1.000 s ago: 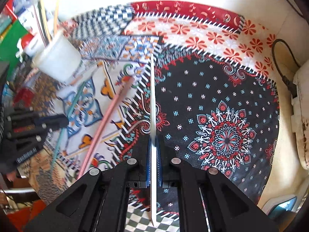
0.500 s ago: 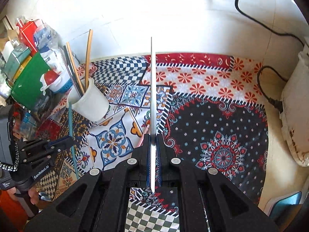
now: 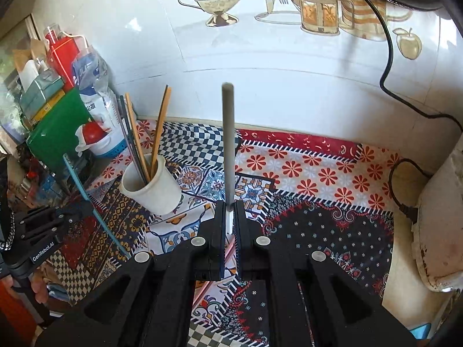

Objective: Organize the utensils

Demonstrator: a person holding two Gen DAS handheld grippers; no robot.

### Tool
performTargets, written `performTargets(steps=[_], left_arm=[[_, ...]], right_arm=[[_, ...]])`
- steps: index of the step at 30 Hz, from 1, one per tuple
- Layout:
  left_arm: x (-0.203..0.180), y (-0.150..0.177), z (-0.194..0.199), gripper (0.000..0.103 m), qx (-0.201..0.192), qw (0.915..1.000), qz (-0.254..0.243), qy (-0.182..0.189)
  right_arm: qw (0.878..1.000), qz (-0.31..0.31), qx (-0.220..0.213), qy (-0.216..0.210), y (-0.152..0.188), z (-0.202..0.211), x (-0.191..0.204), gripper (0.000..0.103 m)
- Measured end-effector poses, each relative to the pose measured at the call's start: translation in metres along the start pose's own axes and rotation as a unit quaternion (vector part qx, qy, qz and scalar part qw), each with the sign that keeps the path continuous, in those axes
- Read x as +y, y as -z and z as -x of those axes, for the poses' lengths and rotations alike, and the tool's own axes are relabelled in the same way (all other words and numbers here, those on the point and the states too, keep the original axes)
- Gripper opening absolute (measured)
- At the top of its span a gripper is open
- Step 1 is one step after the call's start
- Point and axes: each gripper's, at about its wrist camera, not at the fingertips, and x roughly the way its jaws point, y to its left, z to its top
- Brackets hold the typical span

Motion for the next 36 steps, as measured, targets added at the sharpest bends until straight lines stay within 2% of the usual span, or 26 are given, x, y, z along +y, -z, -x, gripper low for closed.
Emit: performTargets(steps=[4,10,15,17,21,24,26,29,32,36], left_arm=[[0.007,-0.015,0.016,0.000,-0.030,0.9995,0.011,0.001],[0.020,-0.044,0.037,0.000,-0.076,0.9969,0.019,-0.004],[0.028,-0.056,0.038,0.000,-0.083,0.9963,0.010,-0.021],[0.041,-0.054,0.031,0.001,-0.070,0.9967,0.031,-0.025],[0.076,-0.037,0.007,0.009,-0.026,0.9954,0.082,-0.042],[0.103,-0.017,-0.016,0.023,0.017,0.9908,0.117,-0.066],[0.118,-0.003,-0.032,0.024,0.045,0.9862,0.137,-0.082],[0.140,0.018,-0.055,0.025,0.085,0.9761,0.182,-0.083],[0.155,0.034,-0.070,0.025,0.110,0.9644,0.225,-0.085],[0.178,0.045,-0.090,0.025,0.130,0.9424,0.302,-0.064]], right_arm=[[1.000,0.013,-0.012,-0.009,-0.012,0.001,0.010,0.005],[0.998,0.039,-0.027,-0.029,-0.030,0.000,0.033,0.005],[0.997,0.051,-0.036,-0.045,-0.042,-0.003,0.048,0.003],[0.997,0.054,-0.038,-0.049,-0.047,-0.005,0.052,0.003],[0.996,0.057,-0.037,-0.058,-0.054,-0.011,0.058,0.003],[0.996,0.059,-0.031,-0.062,-0.056,-0.018,0.061,0.003],[0.996,0.062,-0.023,-0.064,-0.056,-0.024,0.063,0.003],[0.996,0.063,-0.002,-0.058,-0.050,-0.037,0.062,0.003],[0.997,0.061,0.027,-0.051,-0.040,-0.051,0.056,0.003],[0.995,0.068,0.076,-0.023,-0.029,-0.074,0.042,0.006]])
